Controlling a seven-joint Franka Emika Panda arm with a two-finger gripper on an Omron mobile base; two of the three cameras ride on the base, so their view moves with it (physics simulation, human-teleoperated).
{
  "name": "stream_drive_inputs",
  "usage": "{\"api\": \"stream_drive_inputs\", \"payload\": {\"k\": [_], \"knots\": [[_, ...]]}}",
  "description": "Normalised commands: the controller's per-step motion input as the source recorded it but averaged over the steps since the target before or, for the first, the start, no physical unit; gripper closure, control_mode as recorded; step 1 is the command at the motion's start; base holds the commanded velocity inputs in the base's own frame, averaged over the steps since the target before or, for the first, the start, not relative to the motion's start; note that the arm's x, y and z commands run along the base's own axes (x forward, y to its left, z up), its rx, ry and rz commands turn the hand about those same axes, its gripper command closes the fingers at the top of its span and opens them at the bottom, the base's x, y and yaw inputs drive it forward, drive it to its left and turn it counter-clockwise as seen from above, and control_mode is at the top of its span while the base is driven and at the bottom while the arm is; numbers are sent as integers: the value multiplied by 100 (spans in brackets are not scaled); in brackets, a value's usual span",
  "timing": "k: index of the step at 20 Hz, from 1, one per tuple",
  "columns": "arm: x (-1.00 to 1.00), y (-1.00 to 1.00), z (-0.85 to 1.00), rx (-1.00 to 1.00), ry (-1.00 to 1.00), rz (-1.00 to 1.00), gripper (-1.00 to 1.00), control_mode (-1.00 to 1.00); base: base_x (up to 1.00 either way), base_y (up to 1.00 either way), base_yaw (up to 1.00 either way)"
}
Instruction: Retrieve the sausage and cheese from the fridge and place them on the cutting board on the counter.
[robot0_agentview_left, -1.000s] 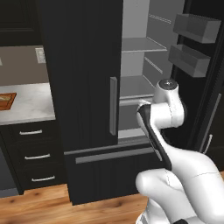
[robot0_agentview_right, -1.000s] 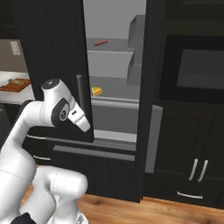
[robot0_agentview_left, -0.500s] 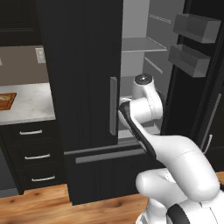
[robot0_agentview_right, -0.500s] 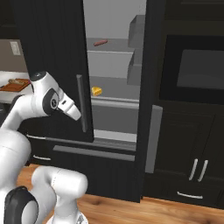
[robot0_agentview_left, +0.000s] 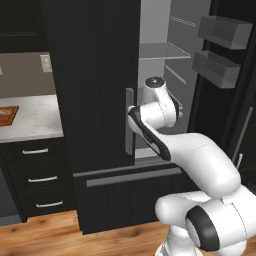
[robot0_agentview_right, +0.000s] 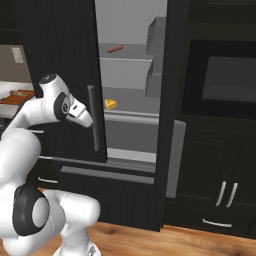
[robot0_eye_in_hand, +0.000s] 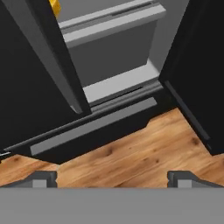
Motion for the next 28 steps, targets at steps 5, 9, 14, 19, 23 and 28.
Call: {"api": "stream_drive_inputs", "payload": {"k": [5,9,14,19,23,28], "knots": [[37,0,-1,0,0,24,-100,-100,0,0,0],[30,5,-9,0,-8,19,-100,-100,0,0,0],[37,14,-7,0,-13,7,-100,-100,0,0,0],[31,11,-3,0,-4,0,-100,-100,0,0,0],[27,1,-11,0,0,0,-100,-100,0,0,0],[36,0,-10,0,0,1,-100,-100,0,0,0]]}}
